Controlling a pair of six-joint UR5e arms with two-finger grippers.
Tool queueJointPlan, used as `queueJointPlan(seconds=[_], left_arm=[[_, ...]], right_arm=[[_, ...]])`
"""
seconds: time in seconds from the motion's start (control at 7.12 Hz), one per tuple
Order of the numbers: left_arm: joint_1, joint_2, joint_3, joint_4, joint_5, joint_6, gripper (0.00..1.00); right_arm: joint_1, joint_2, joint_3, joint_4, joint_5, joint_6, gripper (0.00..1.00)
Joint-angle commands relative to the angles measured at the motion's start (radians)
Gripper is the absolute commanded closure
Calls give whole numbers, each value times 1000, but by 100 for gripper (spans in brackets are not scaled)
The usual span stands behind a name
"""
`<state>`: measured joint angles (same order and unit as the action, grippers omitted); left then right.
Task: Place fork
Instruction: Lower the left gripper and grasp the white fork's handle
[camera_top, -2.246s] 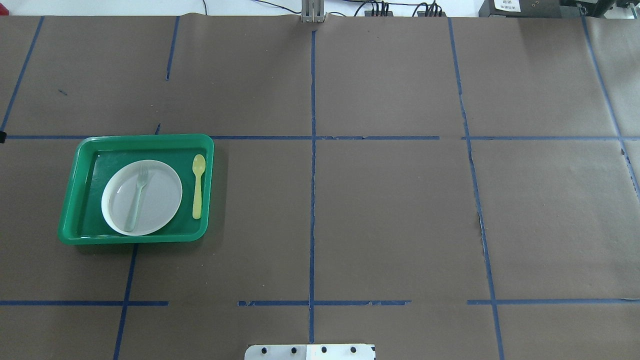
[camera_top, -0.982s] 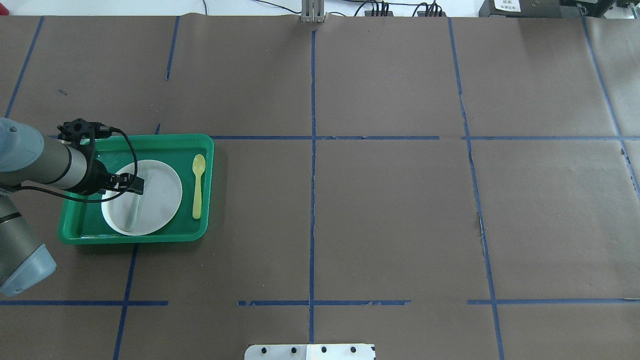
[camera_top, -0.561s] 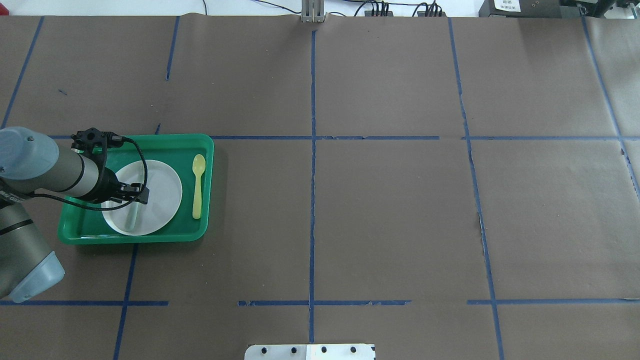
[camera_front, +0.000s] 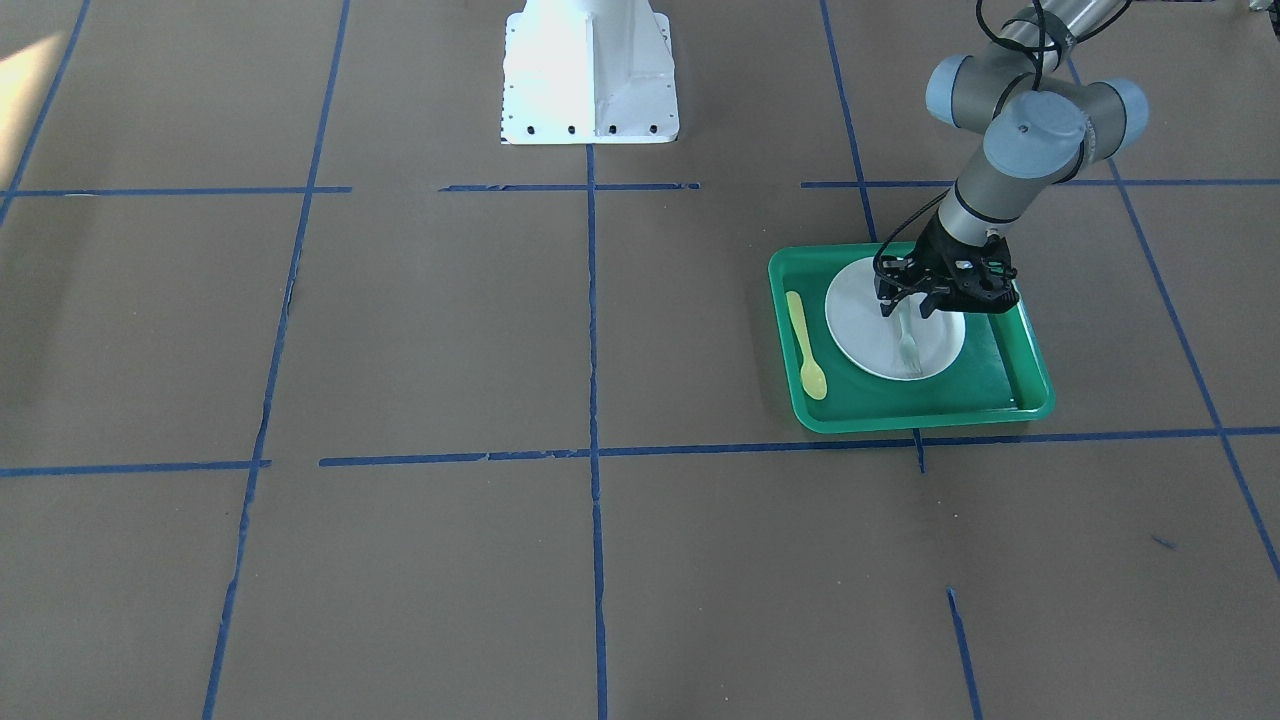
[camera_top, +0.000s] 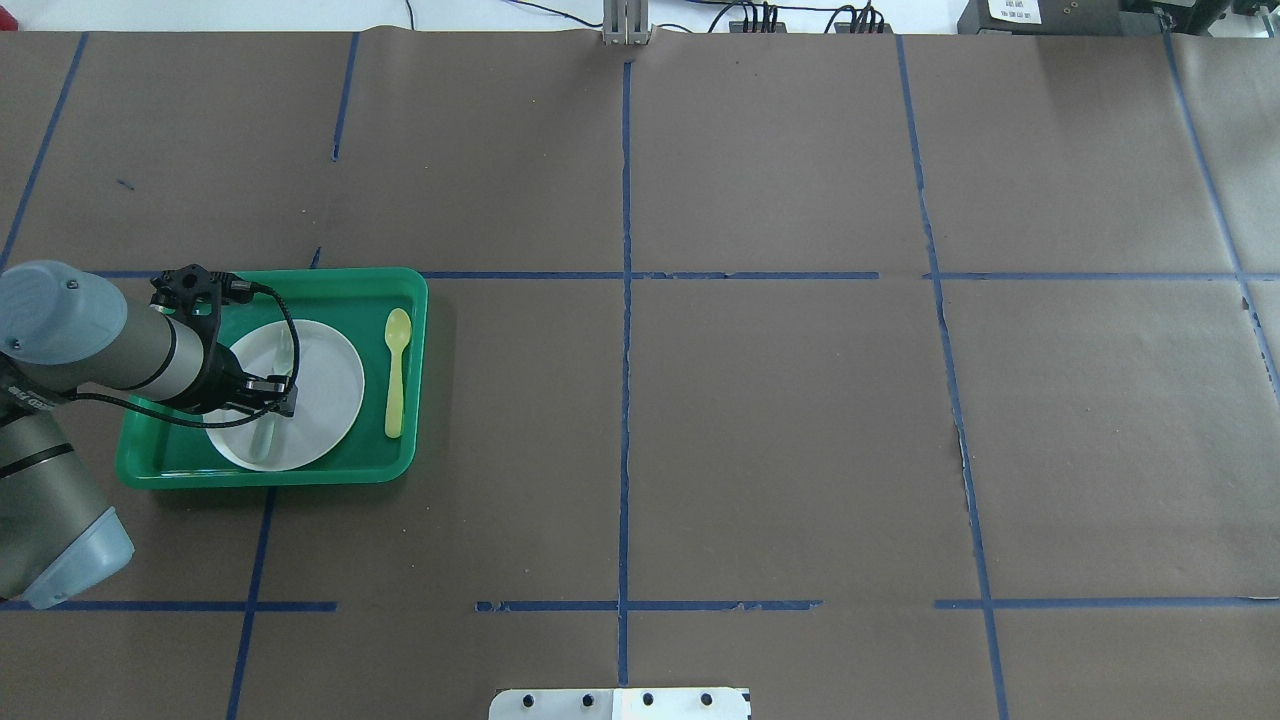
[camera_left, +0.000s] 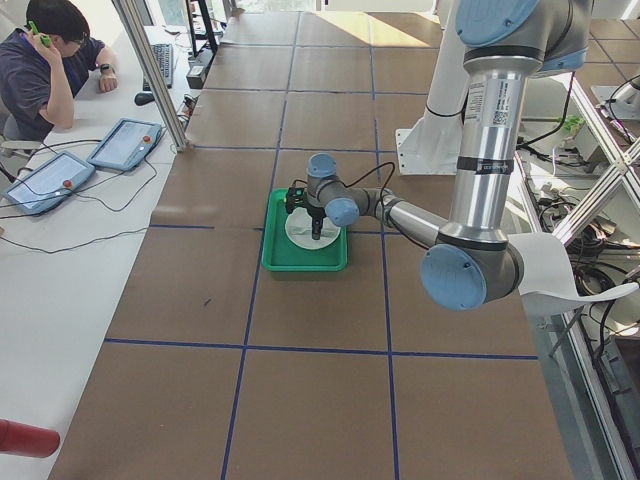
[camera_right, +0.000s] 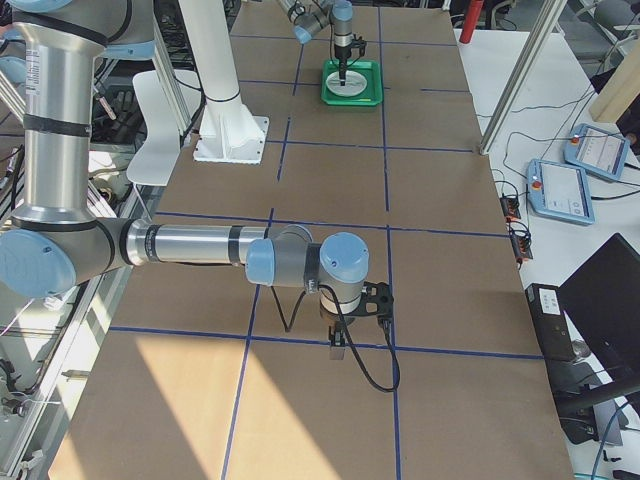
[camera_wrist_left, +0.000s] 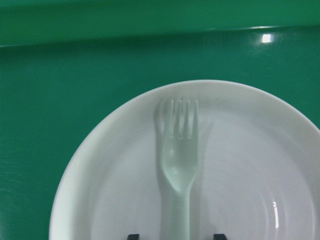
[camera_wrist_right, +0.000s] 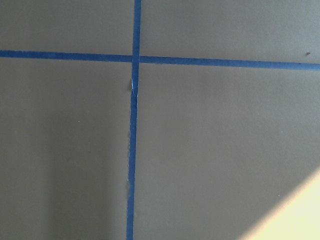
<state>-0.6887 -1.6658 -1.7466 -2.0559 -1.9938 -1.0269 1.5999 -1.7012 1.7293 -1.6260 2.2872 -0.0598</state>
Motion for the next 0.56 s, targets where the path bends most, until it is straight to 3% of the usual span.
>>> queueJointPlan(seconds=[0.0,0.14,0.42], left_arm=[[-2,0,-5,0,-3,-1,94],[-3,0,-7,2,-3,-5,100],[-17,4,-20,2,-5,-9,100]], right_arm=[[0,0,-1,0,0,0,0],[0,0,-1,0,0,0,0],[0,0,-1,0,0,0,0]])
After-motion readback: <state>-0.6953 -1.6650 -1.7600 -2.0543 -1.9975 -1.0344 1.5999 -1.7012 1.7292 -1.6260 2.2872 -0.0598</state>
